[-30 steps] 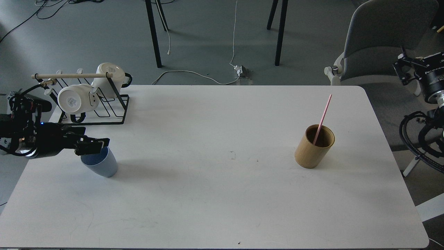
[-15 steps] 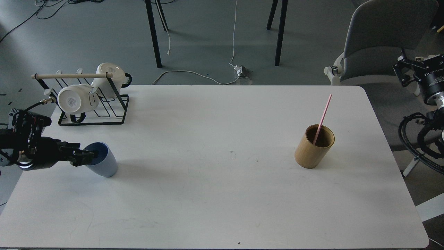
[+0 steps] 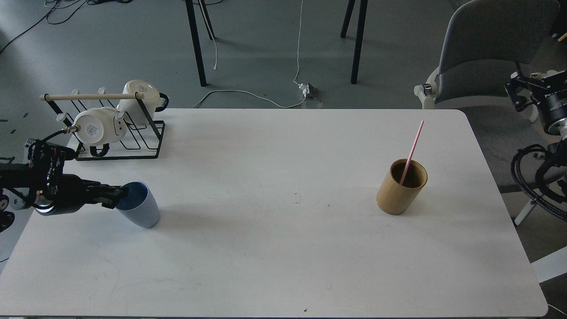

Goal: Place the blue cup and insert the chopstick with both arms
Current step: 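Lift the blue cup and carry it toward the table center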

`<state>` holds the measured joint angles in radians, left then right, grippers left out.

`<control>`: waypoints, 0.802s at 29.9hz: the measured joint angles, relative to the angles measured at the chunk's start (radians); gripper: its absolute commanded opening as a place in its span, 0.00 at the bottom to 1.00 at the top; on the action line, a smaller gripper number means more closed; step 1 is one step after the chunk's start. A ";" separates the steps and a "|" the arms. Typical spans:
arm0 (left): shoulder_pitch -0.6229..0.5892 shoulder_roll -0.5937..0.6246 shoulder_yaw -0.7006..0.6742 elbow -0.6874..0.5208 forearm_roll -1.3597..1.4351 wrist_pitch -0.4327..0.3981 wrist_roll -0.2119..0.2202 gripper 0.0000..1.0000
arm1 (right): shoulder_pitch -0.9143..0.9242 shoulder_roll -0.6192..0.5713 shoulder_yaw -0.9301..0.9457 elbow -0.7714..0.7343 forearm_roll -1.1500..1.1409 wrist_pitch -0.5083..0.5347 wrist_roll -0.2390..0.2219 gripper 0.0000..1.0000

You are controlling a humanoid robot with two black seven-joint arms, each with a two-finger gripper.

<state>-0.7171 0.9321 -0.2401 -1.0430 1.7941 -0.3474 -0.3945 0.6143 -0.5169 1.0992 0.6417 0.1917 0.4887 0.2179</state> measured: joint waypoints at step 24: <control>-0.478 -0.530 0.115 -0.282 0.204 -0.141 0.162 0.03 | 0.104 -0.094 -0.012 -0.003 -0.002 0.000 -0.011 1.00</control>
<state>-1.1948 0.4025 -0.1254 -1.3253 1.9984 -0.4888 -0.2328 0.7179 -0.6109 1.0877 0.6387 0.1901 0.4887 0.2072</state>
